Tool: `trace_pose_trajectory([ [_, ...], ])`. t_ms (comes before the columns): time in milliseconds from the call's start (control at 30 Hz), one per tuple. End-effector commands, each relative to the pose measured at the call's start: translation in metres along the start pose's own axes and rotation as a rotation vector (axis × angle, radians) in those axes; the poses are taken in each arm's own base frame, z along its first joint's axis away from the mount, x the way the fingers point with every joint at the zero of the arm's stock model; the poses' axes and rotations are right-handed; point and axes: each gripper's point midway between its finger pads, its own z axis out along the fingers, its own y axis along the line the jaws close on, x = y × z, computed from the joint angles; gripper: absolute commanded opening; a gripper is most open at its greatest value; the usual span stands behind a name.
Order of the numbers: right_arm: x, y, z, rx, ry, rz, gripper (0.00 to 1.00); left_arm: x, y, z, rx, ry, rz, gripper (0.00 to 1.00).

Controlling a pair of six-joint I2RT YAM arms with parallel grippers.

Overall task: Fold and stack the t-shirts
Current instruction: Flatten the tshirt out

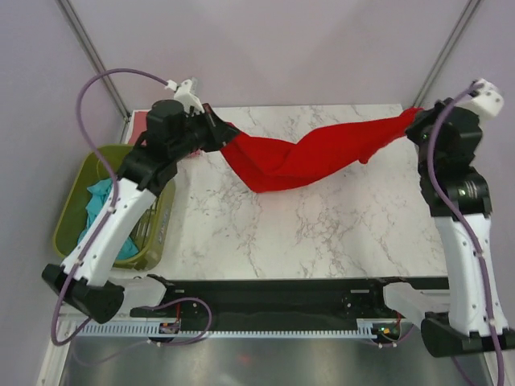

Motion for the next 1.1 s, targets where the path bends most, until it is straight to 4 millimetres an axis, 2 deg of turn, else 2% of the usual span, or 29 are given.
trace_pose_trajectory([
  [0, -0.056, -0.006, -0.051, -0.041, -0.158, 0.066, 0.00, -0.012, -0.018, -0.032, 0.055, -0.047, 0.001, 0.02],
  [67, -0.056, -0.004, -0.062, -0.084, -0.156, 0.070, 0.00, 0.002, -0.015, -0.029, 0.063, -0.003, 0.004, 0.02],
  [167, -0.039, -0.010, -0.065, -0.088, -0.111, 0.067, 0.00, 0.028, -0.001, -0.021, 0.049, 0.069, -0.012, 0.02],
  [233, -0.029, -0.015, -0.066, -0.073, -0.085, 0.056, 0.00, 0.035, 0.005, -0.023, 0.031, 0.078, -0.020, 0.02],
  [367, -0.023, -0.023, -0.069, -0.052, -0.072, 0.044, 0.00, 0.031, 0.013, -0.029, -0.014, 0.047, 0.010, 0.02],
  [433, -0.017, -0.023, -0.066, -0.053, -0.054, 0.037, 0.00, 0.030, 0.014, -0.022, -0.015, 0.061, 0.020, 0.02],
  [467, -0.013, -0.023, -0.063, -0.048, -0.042, 0.032, 0.00, 0.021, 0.008, -0.020, -0.006, 0.045, 0.034, 0.02],
  [500, -0.009, -0.022, -0.060, -0.049, -0.034, 0.029, 0.00, 0.024, 0.016, -0.002, -0.028, 0.075, 0.038, 0.02],
  [533, 0.003, -0.023, -0.051, -0.038, -0.007, 0.015, 0.00, 0.019, 0.021, 0.006, -0.035, 0.080, 0.039, 0.02],
  [567, 0.009, -0.023, -0.044, -0.031, 0.005, 0.009, 0.00, 0.003, 0.015, 0.012, -0.012, 0.063, 0.040, 0.02],
  [600, 0.015, -0.021, -0.037, -0.033, 0.014, 0.004, 0.00, 0.012, 0.032, 0.042, -0.037, 0.122, 0.015, 0.02],
  [633, 0.031, -0.023, -0.027, -0.023, 0.047, -0.012, 0.00, 0.005, 0.039, 0.053, -0.038, 0.130, 0.001, 0.02],
  [667, 0.046, -0.022, -0.015, -0.014, 0.083, -0.030, 0.00, -0.008, 0.032, 0.064, -0.001, 0.126, -0.004, 0.02],
  [700, 0.053, -0.019, -0.006, -0.018, 0.094, -0.033, 0.00, -0.008, 0.038, 0.077, -0.005, 0.140, -0.013, 0.02],
  [733, 0.074, -0.020, 0.003, -0.023, 0.141, -0.058, 0.00, 0.004, 0.061, 0.105, -0.042, 0.190, -0.053, 0.02],
  [767, 0.091, -0.021, 0.016, -0.013, 0.179, -0.075, 0.00, -0.001, 0.061, 0.113, -0.022, 0.197, -0.072, 0.02],
  [800, 0.100, -0.020, 0.024, -0.014, 0.191, -0.082, 0.00, 0.004, 0.069, 0.122, -0.027, 0.218, -0.095, 0.02],
  [833, 0.125, -0.025, 0.037, 0.006, 0.249, -0.117, 0.00, 0.017, 0.086, 0.135, -0.051, 0.259, -0.131, 0.02],
  [900, 0.148, -0.027, 0.051, 0.014, 0.303, -0.146, 0.00, 0.031, 0.103, 0.139, -0.099, 0.284, -0.143, 0.02],
  [933, 0.169, -0.026, 0.061, 0.010, 0.364, -0.169, 0.00, 0.047, 0.115, 0.137, -0.137, 0.311, -0.152, 0.02],
  [967, 0.178, -0.026, 0.065, 0.002, 0.391, -0.189, 0.00, 0.054, 0.118, 0.134, -0.144, 0.326, -0.156, 0.02],
  [1000, 0.187, -0.024, 0.068, -0.011, 0.419, -0.204, 0.00, 0.062, 0.119, 0.130, -0.150, 0.338, -0.153, 0.02],
  [1033, 0.201, -0.023, 0.073, -0.025, 0.464, -0.220, 0.00, 0.085, 0.131, 0.122, -0.190, 0.379, -0.164, 0.02],
  [1067, 0.208, -0.019, 0.072, -0.060, 0.492, -0.229, 0.00, 0.081, 0.122, 0.108, -0.191, 0.353, -0.146, 0.02],
])
